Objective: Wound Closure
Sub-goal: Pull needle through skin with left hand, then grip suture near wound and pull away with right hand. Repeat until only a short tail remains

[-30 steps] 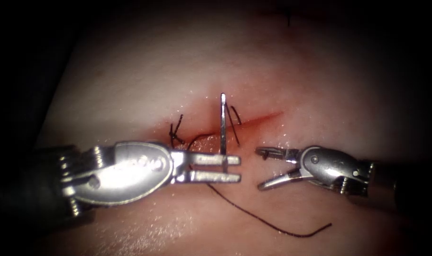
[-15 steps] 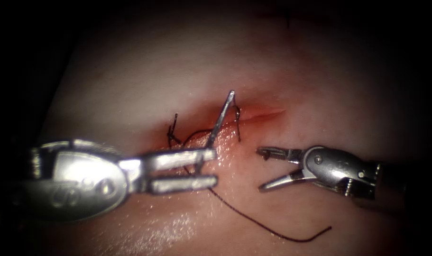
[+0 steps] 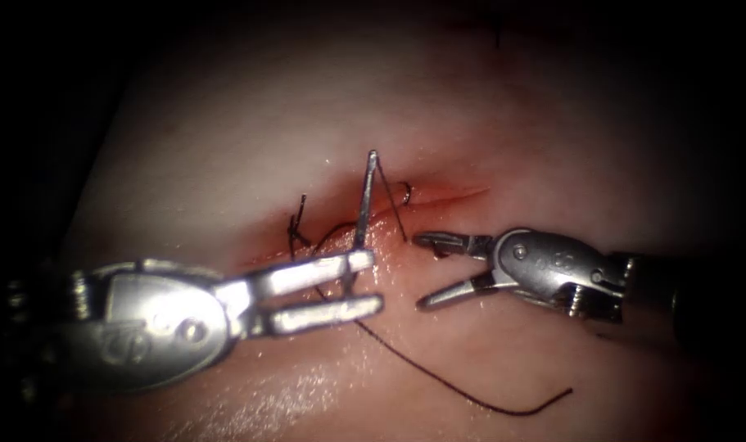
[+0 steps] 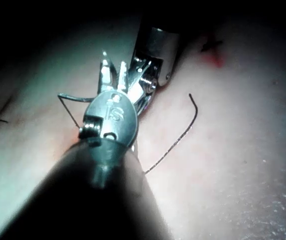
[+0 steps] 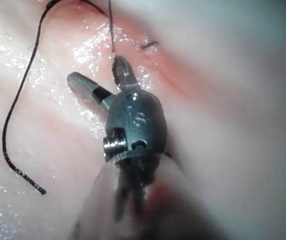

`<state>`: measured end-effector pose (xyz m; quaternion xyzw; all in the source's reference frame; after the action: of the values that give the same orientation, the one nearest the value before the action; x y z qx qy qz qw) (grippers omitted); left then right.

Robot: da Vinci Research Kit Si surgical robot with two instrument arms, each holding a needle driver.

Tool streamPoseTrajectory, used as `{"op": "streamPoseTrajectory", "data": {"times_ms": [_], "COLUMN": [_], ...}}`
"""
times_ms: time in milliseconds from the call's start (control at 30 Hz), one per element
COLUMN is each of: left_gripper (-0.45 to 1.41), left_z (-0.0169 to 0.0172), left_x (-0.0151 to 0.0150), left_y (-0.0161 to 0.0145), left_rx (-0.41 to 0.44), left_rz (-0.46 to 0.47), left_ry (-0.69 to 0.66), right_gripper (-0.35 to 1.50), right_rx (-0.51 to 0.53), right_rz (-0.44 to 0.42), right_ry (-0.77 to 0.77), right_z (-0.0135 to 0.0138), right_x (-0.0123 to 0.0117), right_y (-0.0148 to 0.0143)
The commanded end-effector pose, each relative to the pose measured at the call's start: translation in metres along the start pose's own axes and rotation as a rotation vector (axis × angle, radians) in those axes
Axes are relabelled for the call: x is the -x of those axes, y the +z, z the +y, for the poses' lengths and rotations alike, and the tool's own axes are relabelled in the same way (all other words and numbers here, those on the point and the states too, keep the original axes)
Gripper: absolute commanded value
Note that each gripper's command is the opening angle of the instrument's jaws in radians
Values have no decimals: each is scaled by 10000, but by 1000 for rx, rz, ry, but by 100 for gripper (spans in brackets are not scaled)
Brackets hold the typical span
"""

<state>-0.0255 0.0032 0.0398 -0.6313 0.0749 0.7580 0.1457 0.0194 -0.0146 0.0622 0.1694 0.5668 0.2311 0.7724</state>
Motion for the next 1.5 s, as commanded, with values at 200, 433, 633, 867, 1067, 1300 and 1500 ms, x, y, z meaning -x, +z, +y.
{"op": "streamPoseTrajectory", "data": {"times_ms": [200, 433, 633, 867, 1067, 1300, 1500], "left_gripper": [-45, -45, -45, -45, -45, -45, -45], "left_z": [-26, -39, -28, 2, 19, 21, 21], "left_x": [-17, -53, -57, -25, -2, -7, -7], "left_y": [6, -9, -11, -3, -3, -12, -16], "left_rx": [-66, -77, -71, -45, -36, -33, -34], "left_rz": [87, 102, 99, 88, 96, 94, 89], "left_ry": [18, 85, 99, 112, 91, 90, 90], "right_gripper": [66, 66, 63, 61, 56, -35, -35], "right_rx": [10, 18, 26, 34, 44, 22, 5], "right_rz": [3, 3, 5, 12, 18, 27, -14], "right_ry": [-3, -8, -9, 5, 12, 10, 9], "right_z": [2, 7, 11, 16, 19, 20, 22], "right_x": [6, 12, 15, 6, 0, 1, 12], "right_y": [9, 14, 16, 13, 22, 36, 25]}}
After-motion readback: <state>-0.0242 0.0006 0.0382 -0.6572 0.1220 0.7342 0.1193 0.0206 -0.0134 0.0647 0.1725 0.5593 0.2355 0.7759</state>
